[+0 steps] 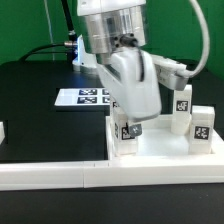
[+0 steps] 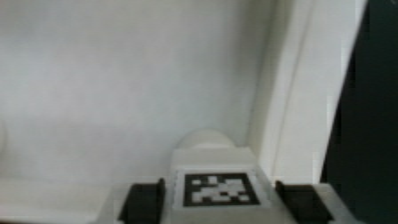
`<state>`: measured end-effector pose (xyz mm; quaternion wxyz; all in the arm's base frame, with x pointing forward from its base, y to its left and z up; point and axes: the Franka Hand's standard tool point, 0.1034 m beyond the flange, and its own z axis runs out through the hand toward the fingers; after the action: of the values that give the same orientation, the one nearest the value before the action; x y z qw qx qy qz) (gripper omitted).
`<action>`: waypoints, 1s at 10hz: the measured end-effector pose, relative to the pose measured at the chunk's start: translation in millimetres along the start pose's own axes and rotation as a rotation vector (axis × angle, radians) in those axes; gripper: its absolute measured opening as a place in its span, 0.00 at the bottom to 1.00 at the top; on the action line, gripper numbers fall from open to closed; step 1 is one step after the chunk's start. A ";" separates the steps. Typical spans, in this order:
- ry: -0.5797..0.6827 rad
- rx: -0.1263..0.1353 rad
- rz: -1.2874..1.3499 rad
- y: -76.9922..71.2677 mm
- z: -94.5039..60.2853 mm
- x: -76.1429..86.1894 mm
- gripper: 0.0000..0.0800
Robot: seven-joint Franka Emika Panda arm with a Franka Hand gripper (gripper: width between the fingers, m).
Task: Assemble square table
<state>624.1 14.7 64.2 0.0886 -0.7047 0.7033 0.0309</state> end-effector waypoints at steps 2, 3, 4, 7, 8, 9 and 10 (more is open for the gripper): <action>0.001 0.001 0.021 0.0 0.5 -1.0 0.36; 0.005 -0.004 -0.066 0.6 0.8 -1.3 0.50; 0.010 -0.013 -0.173 2.1 1.6 -2.4 0.67; 0.023 -0.042 -0.660 2.2 0.5 -3.6 0.80; 0.022 -0.042 -0.710 2.2 0.5 -2.7 0.81; 0.021 -0.044 -0.790 2.2 0.4 -2.1 0.81; 0.019 -0.045 -0.882 2.2 0.4 -1.9 0.81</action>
Offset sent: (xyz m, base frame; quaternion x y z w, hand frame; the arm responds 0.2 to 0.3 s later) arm -0.0081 -0.0043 -0.0017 -0.0415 0.0451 -0.2428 0.9681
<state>621.9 16.6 64.0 0.0715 -0.9395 0.3351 -0.0011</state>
